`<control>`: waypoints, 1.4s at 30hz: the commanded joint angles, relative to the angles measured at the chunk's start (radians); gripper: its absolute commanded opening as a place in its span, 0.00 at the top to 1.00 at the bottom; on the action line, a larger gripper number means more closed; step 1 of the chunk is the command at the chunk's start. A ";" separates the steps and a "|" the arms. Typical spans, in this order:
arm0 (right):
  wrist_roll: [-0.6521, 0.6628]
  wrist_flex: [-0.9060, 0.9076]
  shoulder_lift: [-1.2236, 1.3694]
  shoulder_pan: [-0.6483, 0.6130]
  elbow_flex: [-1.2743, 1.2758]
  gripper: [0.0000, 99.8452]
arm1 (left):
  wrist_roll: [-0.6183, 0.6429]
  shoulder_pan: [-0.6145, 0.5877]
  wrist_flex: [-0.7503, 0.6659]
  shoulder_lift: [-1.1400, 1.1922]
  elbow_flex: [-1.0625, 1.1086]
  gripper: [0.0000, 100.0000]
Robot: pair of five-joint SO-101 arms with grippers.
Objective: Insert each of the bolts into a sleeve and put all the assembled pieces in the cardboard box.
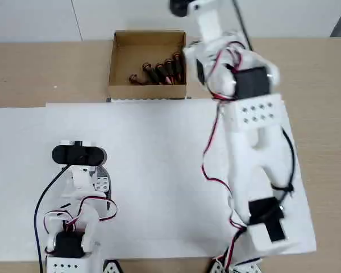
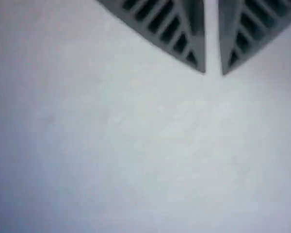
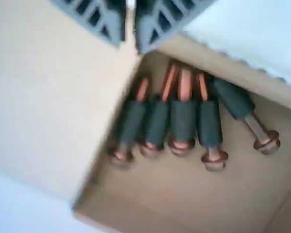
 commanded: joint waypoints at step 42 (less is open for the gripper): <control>-0.140 -0.134 -1.689 0.081 1.875 1.00 | -0.003 0.005 -0.021 -0.008 -0.002 0.99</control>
